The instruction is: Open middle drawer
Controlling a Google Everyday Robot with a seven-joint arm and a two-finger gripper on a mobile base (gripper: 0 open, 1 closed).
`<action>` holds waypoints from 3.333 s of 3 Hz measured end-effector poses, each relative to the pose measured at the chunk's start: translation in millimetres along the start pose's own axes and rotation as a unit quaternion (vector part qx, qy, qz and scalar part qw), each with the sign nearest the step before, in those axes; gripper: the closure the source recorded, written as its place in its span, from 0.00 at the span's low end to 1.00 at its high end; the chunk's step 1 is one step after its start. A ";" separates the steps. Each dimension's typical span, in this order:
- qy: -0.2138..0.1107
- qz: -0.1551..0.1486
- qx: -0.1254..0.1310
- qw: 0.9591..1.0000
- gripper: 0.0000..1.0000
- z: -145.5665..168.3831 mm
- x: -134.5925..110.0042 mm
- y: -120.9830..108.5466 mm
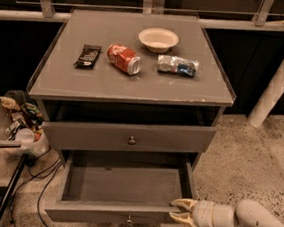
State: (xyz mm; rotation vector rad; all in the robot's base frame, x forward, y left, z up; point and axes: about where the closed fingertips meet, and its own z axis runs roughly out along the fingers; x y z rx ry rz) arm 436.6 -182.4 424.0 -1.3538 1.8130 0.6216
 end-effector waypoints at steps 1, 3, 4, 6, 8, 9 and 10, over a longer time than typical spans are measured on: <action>-0.002 0.001 0.003 1.000 1.00 -4.5 1.2 5.5; -0.009 -0.011 0.003 1.000 1.00 -17.4 -6.9 25.9; -0.013 -0.005 0.015 1.000 1.00 -41.8 4.6 55.3; -0.012 0.008 0.031 0.999 0.58 -55.0 15.6 62.5; -0.008 -0.027 0.024 0.999 0.11 -37.0 -16.1 42.3; -0.008 -0.027 0.024 0.999 0.00 -37.0 -16.1 42.4; -0.008 -0.027 0.024 0.999 0.00 -37.0 -16.1 42.4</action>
Offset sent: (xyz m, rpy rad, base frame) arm -0.1444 -0.0631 0.0218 0.0300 -0.0533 -0.1017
